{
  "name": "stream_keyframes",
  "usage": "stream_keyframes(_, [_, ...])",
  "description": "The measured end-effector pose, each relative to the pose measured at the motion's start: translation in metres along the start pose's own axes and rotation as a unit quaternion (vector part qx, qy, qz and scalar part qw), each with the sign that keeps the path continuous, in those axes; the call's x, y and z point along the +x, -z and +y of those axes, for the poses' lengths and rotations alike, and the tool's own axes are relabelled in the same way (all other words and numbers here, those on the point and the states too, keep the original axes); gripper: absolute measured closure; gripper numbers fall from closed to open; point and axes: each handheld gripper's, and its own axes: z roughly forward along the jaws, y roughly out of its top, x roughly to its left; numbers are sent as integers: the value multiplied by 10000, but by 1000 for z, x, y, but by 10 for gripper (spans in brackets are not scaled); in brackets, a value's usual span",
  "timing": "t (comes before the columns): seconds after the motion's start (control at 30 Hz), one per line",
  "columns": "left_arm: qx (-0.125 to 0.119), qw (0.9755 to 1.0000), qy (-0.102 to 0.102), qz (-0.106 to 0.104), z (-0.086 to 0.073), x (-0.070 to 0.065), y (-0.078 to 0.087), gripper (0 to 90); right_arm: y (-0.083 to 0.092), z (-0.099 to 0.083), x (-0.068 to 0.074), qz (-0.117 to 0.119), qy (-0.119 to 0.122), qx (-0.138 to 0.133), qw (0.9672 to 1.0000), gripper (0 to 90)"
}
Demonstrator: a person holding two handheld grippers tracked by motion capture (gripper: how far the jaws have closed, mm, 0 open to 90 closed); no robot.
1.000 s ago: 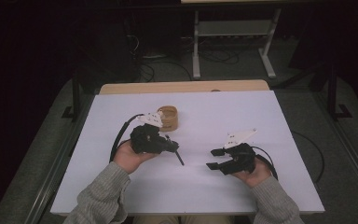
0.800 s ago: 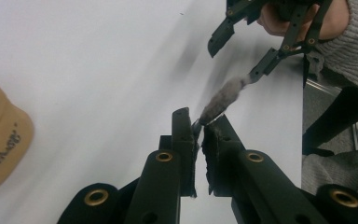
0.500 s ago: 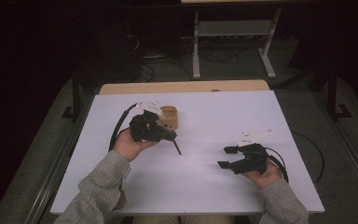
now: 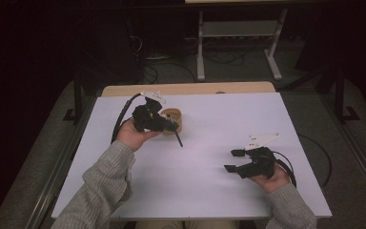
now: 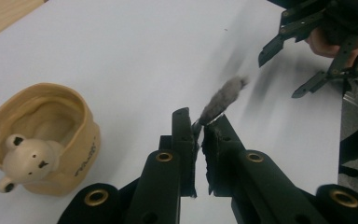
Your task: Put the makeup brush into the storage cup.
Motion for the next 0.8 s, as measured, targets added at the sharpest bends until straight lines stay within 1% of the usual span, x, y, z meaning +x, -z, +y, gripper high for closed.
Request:
stream_keyframes(0.1, [8,10000,38,42,4,5,2,831,2,0,-1,-21,-24,-26,10000,326])
stream_keyframes(0.13, [17,10000,36,80,7,8,3,831,2,-1,-1,-35,-34,-13,10000,320])
stream_keyframes(0.2, [-3,10000,16,90,10,12,7,831,2,0,0,-71,-22,-5,10000,316])
stream_keyframes(0.23, [-3,10000,16,90,10,12,7,831,2,0,0,-58,-29,-16,10000,314])
stream_keyframes(0.27, [-93,9998,87,117,13,15,9,831,2,0,0,-70,-19,-30,10000,309])
stream_keyframes(0.33, [-120,9998,118,138,15,17,10,831,2,0,-1,-75,-35,-16,10000,303])
stream_keyframes(0.37, [-173,9996,180,140,18,20,12,831,2,0,-1,-78,-21,-18,10000,301])
stream_keyframes(0.5, [-165,9996,178,169,22,24,14,831,2,0,-2,-93,-46,-51,9999,292])
stream_keyframes(0.57, [-142,9994,197,227,27,27,15,831,2,0,-2,-98,-39,-46,9999,287])
stream_keyframes(0.7, [-141,9993,209,270,31,31,16,831,2,-1,-2,-86,-47,-39,9999,286])
stream_keyframes(0.8, [-159,9990,266,335,35,35,17,831,2,-1,-3,-88,-46,-44,9999,285])
